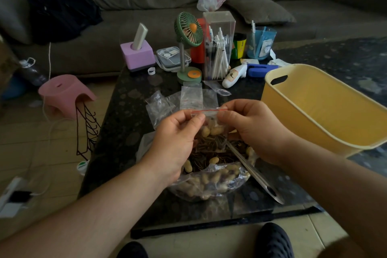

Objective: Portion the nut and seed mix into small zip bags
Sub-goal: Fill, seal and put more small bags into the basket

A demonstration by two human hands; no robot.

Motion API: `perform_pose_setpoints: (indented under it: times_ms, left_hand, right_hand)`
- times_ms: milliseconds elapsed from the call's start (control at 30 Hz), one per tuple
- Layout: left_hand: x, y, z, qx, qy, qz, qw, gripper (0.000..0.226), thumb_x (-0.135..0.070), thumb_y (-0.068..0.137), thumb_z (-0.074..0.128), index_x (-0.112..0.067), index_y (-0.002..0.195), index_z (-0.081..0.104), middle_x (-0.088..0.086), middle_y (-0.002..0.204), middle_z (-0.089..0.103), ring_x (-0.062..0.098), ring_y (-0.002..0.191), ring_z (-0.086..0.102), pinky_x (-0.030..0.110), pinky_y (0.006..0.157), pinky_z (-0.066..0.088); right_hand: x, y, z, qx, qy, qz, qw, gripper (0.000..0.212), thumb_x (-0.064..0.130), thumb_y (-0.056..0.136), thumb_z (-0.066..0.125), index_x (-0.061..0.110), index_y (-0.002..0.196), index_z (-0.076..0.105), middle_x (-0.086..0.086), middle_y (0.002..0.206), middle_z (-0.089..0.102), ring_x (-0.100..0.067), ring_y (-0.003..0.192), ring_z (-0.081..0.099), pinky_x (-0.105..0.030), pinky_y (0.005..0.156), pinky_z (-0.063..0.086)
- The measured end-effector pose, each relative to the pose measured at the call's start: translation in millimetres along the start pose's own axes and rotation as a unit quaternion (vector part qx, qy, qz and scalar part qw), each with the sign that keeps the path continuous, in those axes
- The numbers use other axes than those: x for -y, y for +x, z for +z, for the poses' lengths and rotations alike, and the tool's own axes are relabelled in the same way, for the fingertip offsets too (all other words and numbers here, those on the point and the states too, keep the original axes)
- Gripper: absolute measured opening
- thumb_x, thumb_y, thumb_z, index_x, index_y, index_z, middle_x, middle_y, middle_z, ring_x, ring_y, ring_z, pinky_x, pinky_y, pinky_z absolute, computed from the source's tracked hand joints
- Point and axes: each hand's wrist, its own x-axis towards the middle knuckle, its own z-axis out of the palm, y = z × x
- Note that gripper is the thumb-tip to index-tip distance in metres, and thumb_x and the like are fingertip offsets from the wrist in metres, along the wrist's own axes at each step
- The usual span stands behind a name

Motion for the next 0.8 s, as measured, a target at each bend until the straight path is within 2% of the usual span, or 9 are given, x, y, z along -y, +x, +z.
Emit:
perform_pose_setpoints:
  times_ms: [67,167,233,333,500,567,700,800]
  left_hand:
    - [0.3,0.3,0.2,0.001,-0.004,0.003,1.0,0.011,-0.018,0.104,0.064,-0.017,0.103,0.075,0.001,0.093,0.08,0.016,0.089,0.075,0.034,0.083,0.06]
    - [0.9,0.3,0.8,0.003,0.001,0.003,1.0,0.011,-0.018,0.104,0.064,-0.017,0.102,0.075,0.0,0.088,0.078,0.014,0.085,0.072,0.031,0.079,0.058]
    - [1.4,0.6,0.9,0.003,0.0,0.004,1.0,0.011,-0.018,0.104,0.064,-0.017,0.101,0.075,0.001,0.088,0.077,0.017,0.085,0.072,0.035,0.082,0.059]
    - [1.0,0.2,1.0,0.009,-0.004,0.002,1.0,0.011,-0.017,0.104,0.063,-0.016,0.102,0.074,0.005,0.091,0.077,0.021,0.089,0.071,0.035,0.084,0.062]
    - [0.0,-2.5,3.7,0.03,-0.007,0.003,1.0,0.014,-0.013,0.105,0.061,-0.016,0.101,0.073,0.003,0.09,0.078,0.015,0.084,0.072,0.022,0.069,0.058]
    - [-0.3,-3.0,3.9,0.031,-0.008,0.005,0.999,0.014,-0.013,0.106,0.06,-0.016,0.101,0.073,0.001,0.088,0.078,0.012,0.082,0.073,0.019,0.068,0.057]
    - [0.6,-2.6,2.3,0.025,-0.002,0.013,1.0,0.014,-0.014,0.105,0.06,-0.012,0.109,0.073,0.006,0.096,0.08,0.016,0.089,0.075,0.026,0.079,0.062]
    - [1.6,-2.5,2.7,0.019,0.004,0.02,1.0,0.013,-0.014,0.105,0.061,-0.014,0.106,0.074,0.012,0.096,0.079,0.015,0.087,0.074,0.023,0.076,0.059]
  right_hand:
    - [0.2,-0.5,0.7,0.005,0.005,-0.001,1.0,0.009,0.018,0.097,0.071,0.009,0.096,0.073,-0.02,0.092,0.074,-0.022,0.075,0.065,-0.04,0.078,0.059]
    - [0.5,-1.6,2.7,0.013,0.006,-0.003,1.0,0.007,0.016,0.097,0.071,0.01,0.096,0.073,-0.01,0.085,0.075,-0.023,0.077,0.066,-0.047,0.083,0.061]
    - [0.6,-1.6,2.9,0.017,0.005,-0.002,1.0,0.007,0.015,0.097,0.07,0.009,0.097,0.073,-0.008,0.085,0.076,-0.023,0.078,0.068,-0.051,0.085,0.061]
    - [0.8,-2.2,2.5,0.014,0.002,-0.008,1.0,0.007,0.014,0.097,0.07,0.008,0.096,0.073,-0.007,0.081,0.076,-0.021,0.074,0.068,-0.043,0.079,0.062]
    - [1.4,-2.2,2.6,0.001,-0.011,-0.022,1.0,0.008,0.008,0.099,0.067,0.005,0.093,0.071,0.001,0.07,0.073,-0.008,0.062,0.068,-0.018,0.058,0.053]
    - [2.5,-2.3,2.6,0.007,-0.005,-0.011,1.0,0.008,0.009,0.099,0.066,0.006,0.093,0.071,0.0,0.071,0.073,-0.008,0.064,0.068,-0.017,0.058,0.053]
    - [4.8,-3.7,3.0,0.021,0.021,0.028,0.999,0.011,0.014,0.1,0.066,0.006,0.098,0.073,-0.006,0.082,0.076,-0.013,0.071,0.069,-0.022,0.063,0.058]
    - [5.5,-4.4,3.5,0.029,0.024,0.03,0.999,0.012,0.016,0.098,0.068,0.005,0.101,0.073,-0.009,0.086,0.077,-0.014,0.073,0.071,-0.025,0.066,0.058]
